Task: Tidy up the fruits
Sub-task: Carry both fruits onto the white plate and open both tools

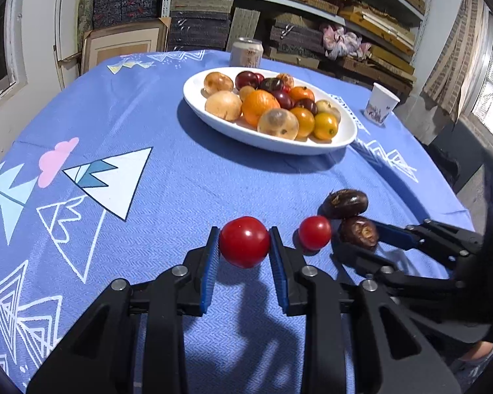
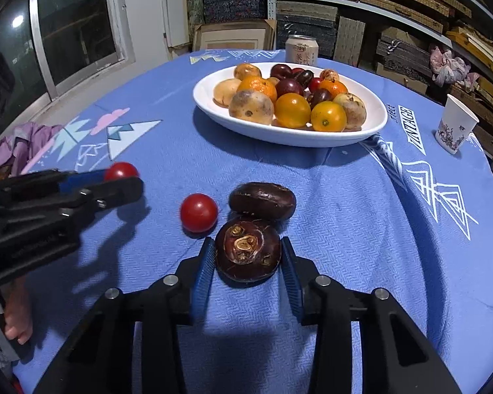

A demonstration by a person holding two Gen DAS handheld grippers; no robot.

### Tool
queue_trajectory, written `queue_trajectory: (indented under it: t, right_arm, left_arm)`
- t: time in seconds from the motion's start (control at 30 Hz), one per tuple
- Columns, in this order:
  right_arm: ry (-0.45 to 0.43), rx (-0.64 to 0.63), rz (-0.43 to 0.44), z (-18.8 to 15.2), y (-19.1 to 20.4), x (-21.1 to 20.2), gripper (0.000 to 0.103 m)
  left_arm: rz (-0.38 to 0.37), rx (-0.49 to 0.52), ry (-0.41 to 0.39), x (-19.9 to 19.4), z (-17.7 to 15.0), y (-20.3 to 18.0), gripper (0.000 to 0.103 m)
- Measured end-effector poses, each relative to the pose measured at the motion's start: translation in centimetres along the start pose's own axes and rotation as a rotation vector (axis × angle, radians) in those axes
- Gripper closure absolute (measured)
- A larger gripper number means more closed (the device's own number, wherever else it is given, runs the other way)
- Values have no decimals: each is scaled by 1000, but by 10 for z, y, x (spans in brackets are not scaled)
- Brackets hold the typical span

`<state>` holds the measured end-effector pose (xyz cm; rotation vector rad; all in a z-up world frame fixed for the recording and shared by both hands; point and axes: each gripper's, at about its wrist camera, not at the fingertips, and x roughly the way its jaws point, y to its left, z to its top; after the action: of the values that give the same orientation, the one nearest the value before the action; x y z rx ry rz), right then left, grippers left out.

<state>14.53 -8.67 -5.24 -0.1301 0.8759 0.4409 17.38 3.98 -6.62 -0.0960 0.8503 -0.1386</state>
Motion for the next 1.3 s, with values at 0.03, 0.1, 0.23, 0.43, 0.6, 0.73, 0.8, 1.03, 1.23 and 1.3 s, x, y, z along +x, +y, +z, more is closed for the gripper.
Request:
queue_trajectory:
  t: [0.03,0.1,0.23,0.43,0.6,0.73,0.8,1.03,1.23,1.3]
  right_arm:
    - [-13,9,19,1,0,-5,62]
    - [-67,21,45,3,0,-21,62]
    - [-26,34,31,1,0,-11,62]
    - [-84,77,37,6,-10,-29,62]
    - [-161,121,44,34,-29,-52,62]
    - [-218,156,25,81,-51,-65,62]
    - [-246,192,30,102,-64,-66,62]
    - [-237,299,8,155,-108,-15,62]
    - [-165,358,8,163,-137,48,62]
    - [-123,362,-2,160,-144,65,62]
  left_arm:
    - [0,2,1,0,-1,0,74]
    - [-2,17,-2,0,-2,-4,74]
    - [10,51,14,4,-4,-11,74]
    - [-5,46,-18,-1,6,-13,74]
    - [-4,38,-49,-4,45,-9,74]
    - [18,39,-98,-3,97,-8,74]
    - [21,23,-116,1,119,-8,74]
    - [21,-59,-103,55,174,2,74]
    - [19,-80,-37,109,189,10,74]
    - [16,-80,-31,119,187,12,74]
